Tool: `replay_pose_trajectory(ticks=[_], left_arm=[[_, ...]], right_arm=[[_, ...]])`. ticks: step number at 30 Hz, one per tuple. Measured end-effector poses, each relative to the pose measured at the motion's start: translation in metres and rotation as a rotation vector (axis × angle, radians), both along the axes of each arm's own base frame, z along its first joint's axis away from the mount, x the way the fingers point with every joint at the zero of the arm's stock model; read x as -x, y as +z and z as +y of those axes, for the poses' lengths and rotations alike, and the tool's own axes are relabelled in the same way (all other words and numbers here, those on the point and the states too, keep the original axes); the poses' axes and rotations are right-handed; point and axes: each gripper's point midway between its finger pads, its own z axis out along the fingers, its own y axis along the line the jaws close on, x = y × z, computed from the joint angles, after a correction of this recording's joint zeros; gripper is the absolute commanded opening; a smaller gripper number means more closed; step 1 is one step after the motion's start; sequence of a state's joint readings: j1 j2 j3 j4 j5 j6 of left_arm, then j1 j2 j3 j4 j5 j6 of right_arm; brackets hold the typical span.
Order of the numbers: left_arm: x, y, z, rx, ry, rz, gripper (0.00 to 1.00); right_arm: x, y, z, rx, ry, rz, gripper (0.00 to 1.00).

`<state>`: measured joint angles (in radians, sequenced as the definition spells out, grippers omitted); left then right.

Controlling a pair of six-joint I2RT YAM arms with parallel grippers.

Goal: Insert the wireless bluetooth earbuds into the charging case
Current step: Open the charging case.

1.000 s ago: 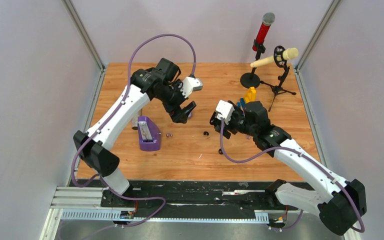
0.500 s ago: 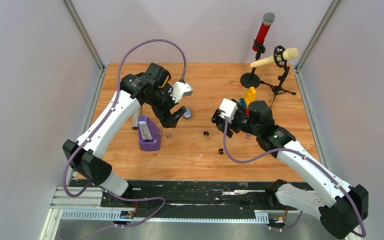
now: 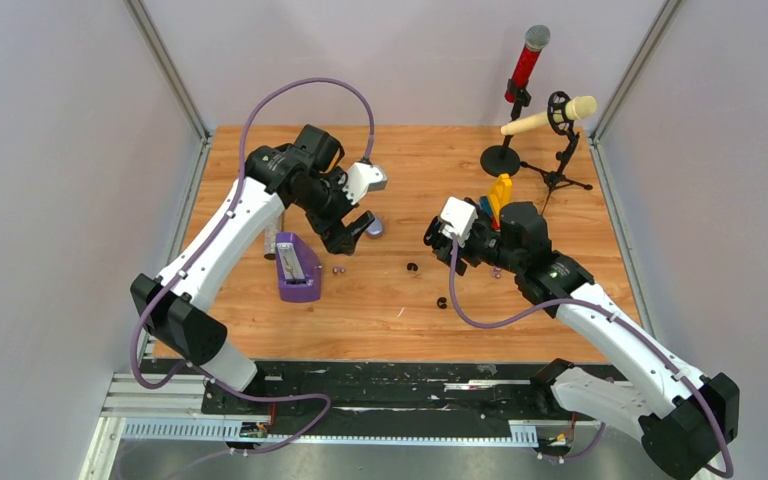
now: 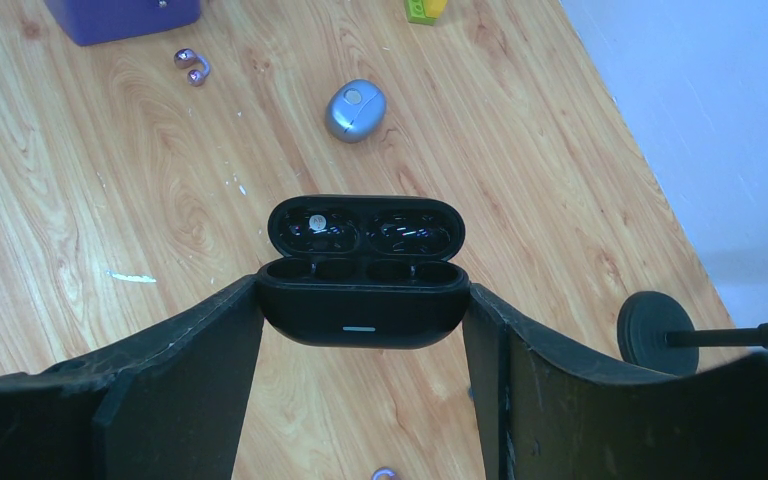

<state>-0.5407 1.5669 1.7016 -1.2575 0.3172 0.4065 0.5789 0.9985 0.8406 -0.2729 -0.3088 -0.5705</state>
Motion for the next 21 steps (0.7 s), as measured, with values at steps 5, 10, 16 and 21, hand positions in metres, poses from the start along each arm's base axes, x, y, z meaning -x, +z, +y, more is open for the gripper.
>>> replay_pose_trajectory(ticks=[5,10,16,21], left_arm=[[-0.0010,0.0032,-0.0021,0.011,-0.003,-0.006,1.00],[-0.0006,0.0035,-0.0032,0.017,-0.003,-0.001,1.00],[-0.0010,0.0036,-0.0045,0.021,-0.005,0.000,1.00],[-0.0027,0.0070,-0.0061,0.029,-0.006,-0.007,1.00]], right_arm=[[0.0000,0.0001,0.0000,0.000,0.000,0.000,0.62],[0.0000,0.0001,0.0000,0.000,0.000,0.000,0.62],[0.0000,0.0001,0.0000,0.000,0.000,0.000,0.62],[0.0000,0.0002,0.0000,0.000,0.000,-0.001,0.62]])
